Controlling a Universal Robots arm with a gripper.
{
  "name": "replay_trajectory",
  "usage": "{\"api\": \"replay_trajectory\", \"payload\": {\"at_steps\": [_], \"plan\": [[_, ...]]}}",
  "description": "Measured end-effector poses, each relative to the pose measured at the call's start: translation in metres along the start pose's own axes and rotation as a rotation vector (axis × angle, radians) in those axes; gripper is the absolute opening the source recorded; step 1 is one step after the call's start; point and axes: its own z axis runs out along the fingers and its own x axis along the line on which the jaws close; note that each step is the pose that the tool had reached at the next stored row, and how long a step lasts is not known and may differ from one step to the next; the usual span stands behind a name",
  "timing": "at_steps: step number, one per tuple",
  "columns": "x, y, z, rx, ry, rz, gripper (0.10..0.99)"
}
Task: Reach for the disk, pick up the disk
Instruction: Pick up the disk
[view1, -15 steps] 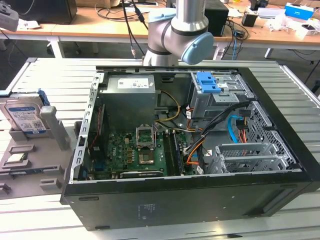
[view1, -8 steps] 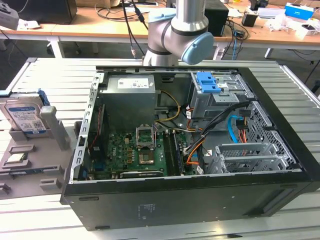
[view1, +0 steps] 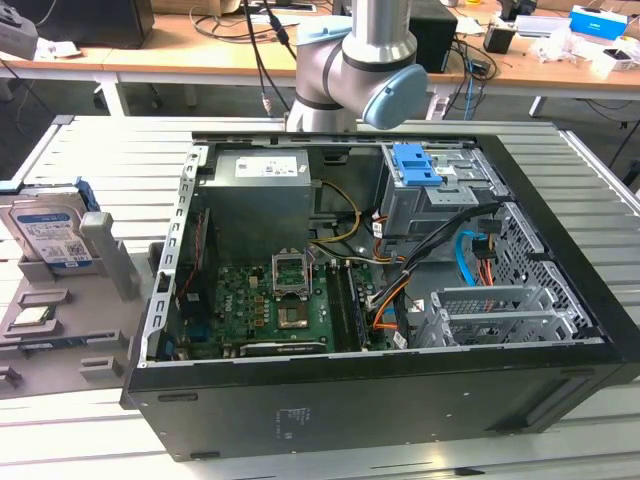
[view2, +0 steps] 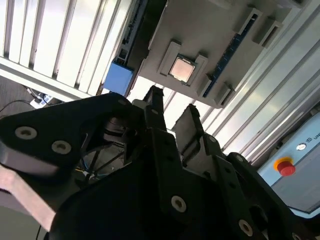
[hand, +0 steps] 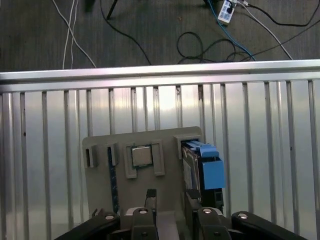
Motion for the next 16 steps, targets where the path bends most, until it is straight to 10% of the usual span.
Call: {"api": "replay_trajectory", "payload": {"at_steps": [2,16], "plan": [[0.0000,0.0000,0.0000,0.000,0.0000,-0.001,0.482],[-0.0275,0.0011,-0.0004,0.000,0.0001,-0.002,0.482]]}}
